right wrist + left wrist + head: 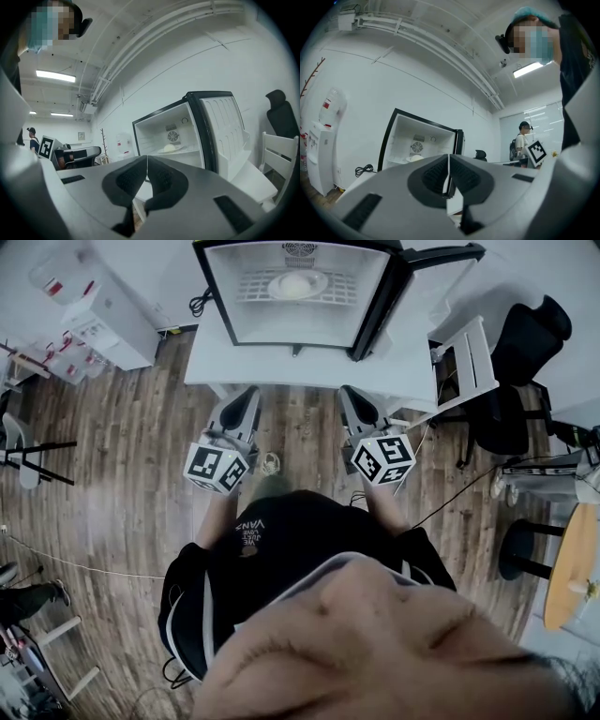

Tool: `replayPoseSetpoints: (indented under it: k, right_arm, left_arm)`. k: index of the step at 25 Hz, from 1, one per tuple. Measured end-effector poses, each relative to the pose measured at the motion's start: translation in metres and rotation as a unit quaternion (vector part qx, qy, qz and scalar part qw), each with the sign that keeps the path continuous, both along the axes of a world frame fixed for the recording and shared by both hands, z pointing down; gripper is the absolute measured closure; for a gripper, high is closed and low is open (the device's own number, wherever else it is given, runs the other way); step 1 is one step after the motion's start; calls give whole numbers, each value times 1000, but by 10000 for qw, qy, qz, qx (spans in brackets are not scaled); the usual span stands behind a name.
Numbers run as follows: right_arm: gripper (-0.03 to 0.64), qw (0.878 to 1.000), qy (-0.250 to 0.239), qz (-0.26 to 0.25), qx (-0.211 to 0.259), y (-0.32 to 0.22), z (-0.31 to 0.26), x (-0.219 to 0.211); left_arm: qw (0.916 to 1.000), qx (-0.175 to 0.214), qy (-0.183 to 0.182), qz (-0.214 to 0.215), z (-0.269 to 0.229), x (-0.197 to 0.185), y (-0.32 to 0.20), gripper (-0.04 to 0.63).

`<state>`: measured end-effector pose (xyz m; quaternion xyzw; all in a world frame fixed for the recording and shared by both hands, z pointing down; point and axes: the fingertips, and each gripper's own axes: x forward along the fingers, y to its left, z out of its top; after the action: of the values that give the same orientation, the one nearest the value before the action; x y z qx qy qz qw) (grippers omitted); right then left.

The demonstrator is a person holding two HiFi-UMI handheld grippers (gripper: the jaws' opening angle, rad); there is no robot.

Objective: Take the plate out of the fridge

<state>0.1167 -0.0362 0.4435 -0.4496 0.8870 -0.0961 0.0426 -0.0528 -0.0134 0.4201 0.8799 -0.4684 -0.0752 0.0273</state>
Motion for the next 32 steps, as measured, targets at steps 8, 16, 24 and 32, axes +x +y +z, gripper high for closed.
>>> replayPoseSetpoints:
  k: [8,16,24,32]
  right_arm:
    - [604,10000,27,50,-4,-24,0,-1]
    - [604,9998,54,208,-39,-58,2,-6]
    - [604,9994,66,344,-40,-99,-2,-17]
    - [604,9985,66,537,-40,-138,-6,-31]
  left_arm:
    - [9998,93,-32,160,-7,2,-29,574]
    - [9996,28,15,293,-3,-3,-67,574]
    - [9989,-24,86,463,-3,-12,-113,574]
    - [9976,38,86,682,-8,-24,-152,574]
